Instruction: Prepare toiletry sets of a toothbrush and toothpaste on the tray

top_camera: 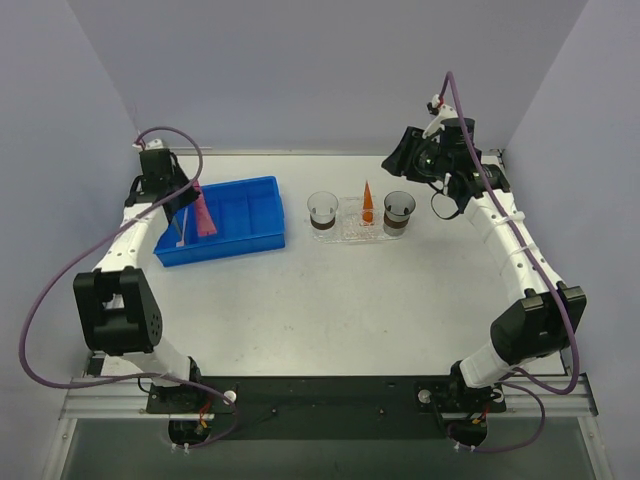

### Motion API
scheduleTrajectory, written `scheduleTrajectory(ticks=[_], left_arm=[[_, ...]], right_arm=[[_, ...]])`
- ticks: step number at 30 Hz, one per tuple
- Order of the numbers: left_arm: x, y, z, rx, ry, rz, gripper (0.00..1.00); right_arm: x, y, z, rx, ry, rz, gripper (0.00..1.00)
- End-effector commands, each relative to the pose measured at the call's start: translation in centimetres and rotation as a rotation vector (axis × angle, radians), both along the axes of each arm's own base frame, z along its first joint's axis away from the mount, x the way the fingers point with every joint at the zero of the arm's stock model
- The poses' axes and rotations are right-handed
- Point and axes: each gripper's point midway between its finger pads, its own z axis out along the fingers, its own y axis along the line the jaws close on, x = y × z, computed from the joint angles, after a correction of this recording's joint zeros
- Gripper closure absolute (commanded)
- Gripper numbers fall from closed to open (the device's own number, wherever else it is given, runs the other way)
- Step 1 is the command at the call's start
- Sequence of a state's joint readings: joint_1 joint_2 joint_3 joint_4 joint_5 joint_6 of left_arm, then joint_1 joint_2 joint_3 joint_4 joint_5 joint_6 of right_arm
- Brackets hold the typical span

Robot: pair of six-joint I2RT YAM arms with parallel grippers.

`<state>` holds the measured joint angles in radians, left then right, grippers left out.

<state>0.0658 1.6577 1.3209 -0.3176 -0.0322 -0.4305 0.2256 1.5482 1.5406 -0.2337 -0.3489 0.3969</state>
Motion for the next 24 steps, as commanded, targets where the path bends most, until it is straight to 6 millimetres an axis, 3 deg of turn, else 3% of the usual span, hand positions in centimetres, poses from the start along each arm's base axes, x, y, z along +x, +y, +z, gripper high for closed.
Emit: scheduleTrajectory(ticks=[1,4,5,10,11,12,13,14,16,19,24], left_arm=[[-0.8,0.7,7.7,-0.110,-0.263,0.157,0.97],[-1.7,0.0,9.6,-0.239,-0.355,0.225,0.97],[-2.2,-0.5,8.5,-0.306,-0.344,0.258,0.97],[-3.9,-2.9,10.2,-0.455,-0.414,0.286,0.97],[-4.3,-4.4,10.0,-0.472,-0.402,0.264,0.97],[-4.8,-5.6,10.1,-0.492,-0.400,0.248,0.97],[-5.3,-6.3,10.9,-0.534,-0.418,0.249,0.97],[-5.7,-6.6,10.9,-0.550,-0.423,0.258,0.97],[-6.9,-8.3,10.8,-0.601,-0.424,0.250,0.97],[-8.2,-9.8,11.0,-0.647,-0.443,0.242,0.97],[-9.7,-10.9,11.0,-0.712,-0.448,0.246,0.97]], right_arm=[[-0.8,1.8,2.6,0.056,-0.068,0.055,0.60],[-1.6,3.7,2.8,0.071,-0.070,0.108,0.61],[-2.0,4.8,2.9,0.076,-0.072,0.139,0.61],[-4.6,10.2,2.4,0.105,-0.035,0.343,0.60],[-5.0,11.1,1.3,0.097,0.005,0.377,0.60],[-5.8,12.5,1.4,0.104,0.016,0.427,0.59],[-6.8,13.6,1.3,0.122,0.039,0.488,0.60],[-7.2,14.3,0.2,0.125,0.088,0.515,0.60],[-8.6,16.1,0.1,0.143,0.122,0.591,0.60],[-10.6,18.1,-1.0,0.161,0.206,0.689,0.59],[-13.5,19.7,-3.3,0.156,0.337,0.806,0.60]])
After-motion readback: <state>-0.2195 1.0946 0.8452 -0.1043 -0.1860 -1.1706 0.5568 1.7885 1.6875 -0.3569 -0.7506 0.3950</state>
